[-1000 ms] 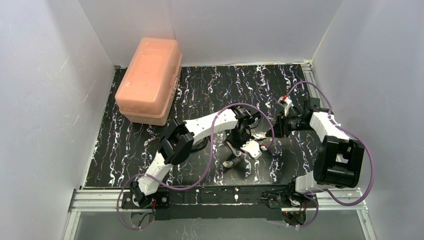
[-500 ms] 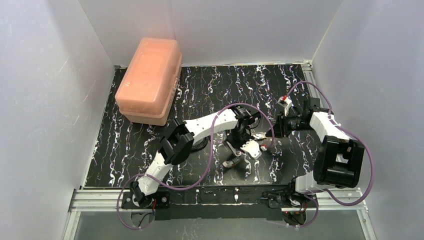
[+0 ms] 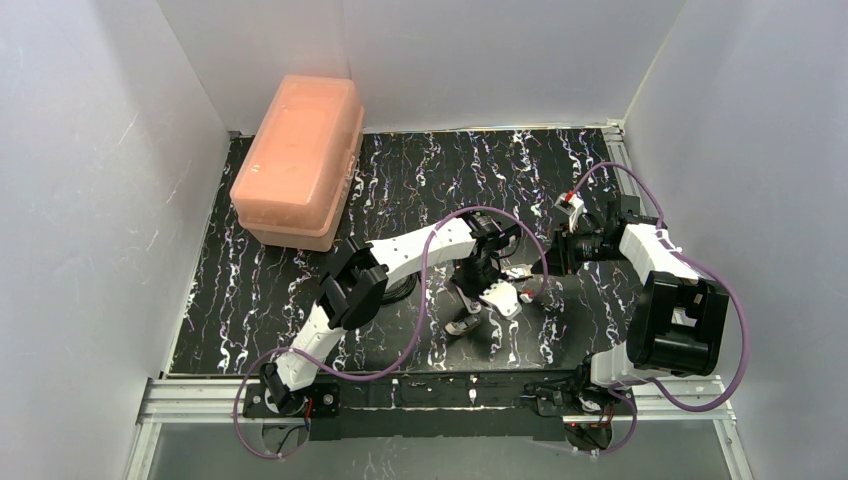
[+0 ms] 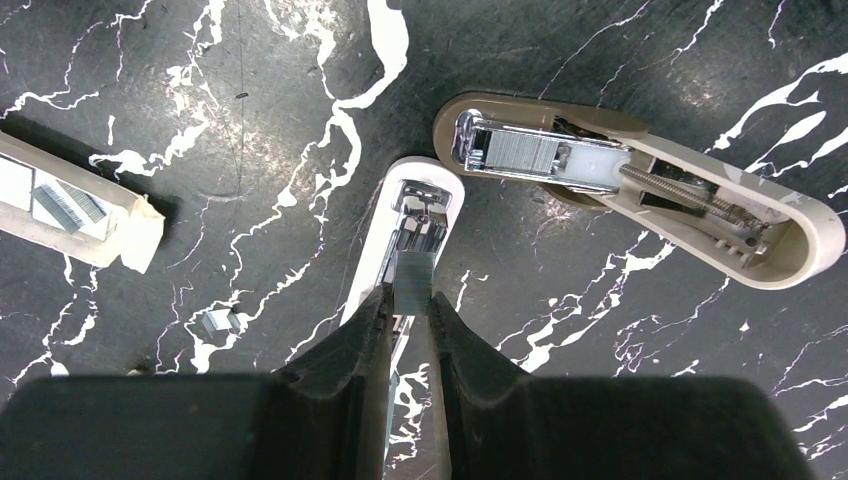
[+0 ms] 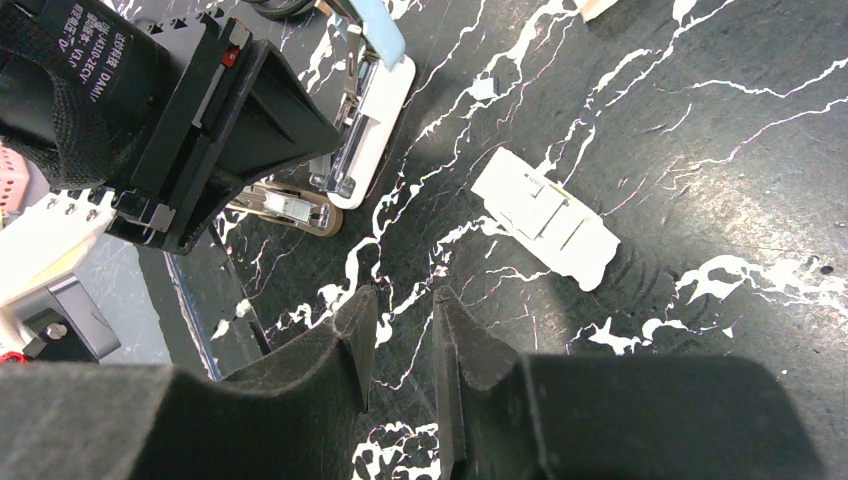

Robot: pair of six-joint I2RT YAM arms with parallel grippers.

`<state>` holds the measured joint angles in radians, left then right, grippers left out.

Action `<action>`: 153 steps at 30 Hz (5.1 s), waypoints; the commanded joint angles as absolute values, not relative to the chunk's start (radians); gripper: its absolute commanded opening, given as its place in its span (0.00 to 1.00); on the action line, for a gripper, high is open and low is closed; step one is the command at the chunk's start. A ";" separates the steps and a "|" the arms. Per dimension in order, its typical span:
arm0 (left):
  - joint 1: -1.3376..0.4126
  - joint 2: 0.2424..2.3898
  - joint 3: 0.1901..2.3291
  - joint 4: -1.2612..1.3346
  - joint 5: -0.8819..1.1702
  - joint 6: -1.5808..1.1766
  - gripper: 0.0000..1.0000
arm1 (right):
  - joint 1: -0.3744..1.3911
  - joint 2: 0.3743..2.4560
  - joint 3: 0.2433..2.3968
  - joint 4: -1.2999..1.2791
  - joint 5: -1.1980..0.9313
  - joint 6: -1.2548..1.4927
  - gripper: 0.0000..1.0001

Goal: Load the staples into the stapler
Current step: Install the staple into the stapler.

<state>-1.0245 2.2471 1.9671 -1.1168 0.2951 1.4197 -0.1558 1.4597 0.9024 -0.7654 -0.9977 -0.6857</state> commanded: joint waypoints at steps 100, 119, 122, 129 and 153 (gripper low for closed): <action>-0.998 2.151 1.940 -1.170 0.345 1.592 0.00 | -0.160 1.469 0.942 -0.792 -1.020 -0.705 0.35; -0.999 2.188 1.977 -1.178 0.336 1.569 0.00 | -0.161 1.473 0.942 -0.795 -1.021 -0.706 0.35; -0.999 2.193 1.986 -1.178 0.333 1.564 0.00 | -0.160 1.472 0.943 -0.797 -1.022 -0.707 0.35; -1.001 2.206 2.005 -1.188 0.336 1.549 0.00 | -0.161 1.470 0.943 -0.797 -1.022 -0.709 0.35; -1.011 2.235 2.014 -1.200 0.314 1.527 0.00 | -0.160 1.470 0.943 -0.799 -1.022 -0.710 0.35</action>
<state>-1.0039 2.2372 1.9797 -1.1603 0.3096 1.5368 -0.1558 1.4681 0.9073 -0.7845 -0.9977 -0.6888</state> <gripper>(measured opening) 0.155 0.349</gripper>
